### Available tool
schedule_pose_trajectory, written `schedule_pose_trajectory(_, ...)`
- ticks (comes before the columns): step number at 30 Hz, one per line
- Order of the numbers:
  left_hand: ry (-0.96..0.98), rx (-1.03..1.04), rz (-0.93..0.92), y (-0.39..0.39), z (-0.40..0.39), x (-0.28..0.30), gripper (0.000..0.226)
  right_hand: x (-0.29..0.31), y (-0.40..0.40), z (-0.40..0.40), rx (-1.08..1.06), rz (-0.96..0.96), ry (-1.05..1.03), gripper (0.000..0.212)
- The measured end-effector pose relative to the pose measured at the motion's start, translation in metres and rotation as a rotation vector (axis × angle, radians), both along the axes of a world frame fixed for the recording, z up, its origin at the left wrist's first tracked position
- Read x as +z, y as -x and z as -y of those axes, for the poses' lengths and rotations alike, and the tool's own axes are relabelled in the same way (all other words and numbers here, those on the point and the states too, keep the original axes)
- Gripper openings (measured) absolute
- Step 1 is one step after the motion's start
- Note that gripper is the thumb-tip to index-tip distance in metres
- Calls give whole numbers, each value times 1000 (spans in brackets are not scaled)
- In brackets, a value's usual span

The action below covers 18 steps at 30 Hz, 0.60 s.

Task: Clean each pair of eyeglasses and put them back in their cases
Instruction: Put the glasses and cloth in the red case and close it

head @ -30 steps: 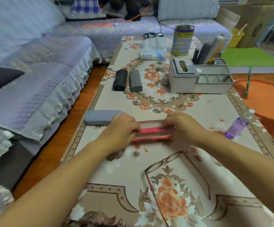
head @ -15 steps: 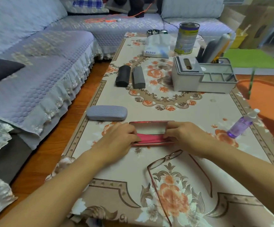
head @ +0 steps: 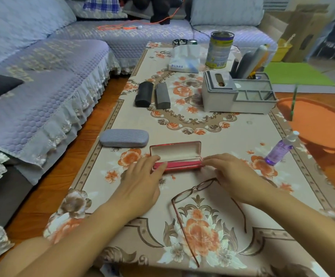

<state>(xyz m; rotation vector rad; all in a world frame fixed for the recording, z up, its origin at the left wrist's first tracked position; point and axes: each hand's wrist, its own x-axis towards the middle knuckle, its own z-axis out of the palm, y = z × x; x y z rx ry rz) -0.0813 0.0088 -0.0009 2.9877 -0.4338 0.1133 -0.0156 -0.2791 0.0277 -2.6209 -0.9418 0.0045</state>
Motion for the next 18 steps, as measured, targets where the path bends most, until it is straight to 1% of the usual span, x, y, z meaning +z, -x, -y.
schedule_pose_trajectory(3, 172, 124, -19, 13, 11, 2, 68, 2, 12, 17, -162, -139, -168, 36)
schedule_pose_trajectory(4, 264, 149, 11, 18, 14, 3, 66, 2, 16, 21, -183, -203, -207, 35)
schedule_pose_trajectory(6, 433, 125, 127, 28, 20, 6, 54, 2, 23, 28, -168, -273, -243, 41)
schedule_pose_trajectory(7, 474, 85, 174, 34, 22, 6, 47, 1, 25, 33, -146, -283, -251, 46)
schedule_pose_trajectory(9, 491, -47, 210, 44, 21, 7, 33, 0, 28, 40, -106, -288, -261, 52)
schedule_pose_trajectory(10, 477, -119, 196, 48, 19, 7, 28, -1, 28, 43, -90, -286, -254, 54)
schedule_pose_trajectory(12, 439, -213, 136, 51, 13, 5, 25, -2, 28, 46, -67, -287, -216, 60)
schedule_pose_trajectory(13, 421, -228, 108, 50, 11, 2, 24, -3, 27, 46, -54, -294, -194, 61)
schedule_pose_trajectory(15, 412, -226, 70, 48, 11, 0, 22, -5, 26, 43, -20, -311, -167, 55)
schedule_pose_trajectory(18, 415, -227, 48, 44, 17, -1, 15, -8, 25, 37, 25, -294, -153, 40)
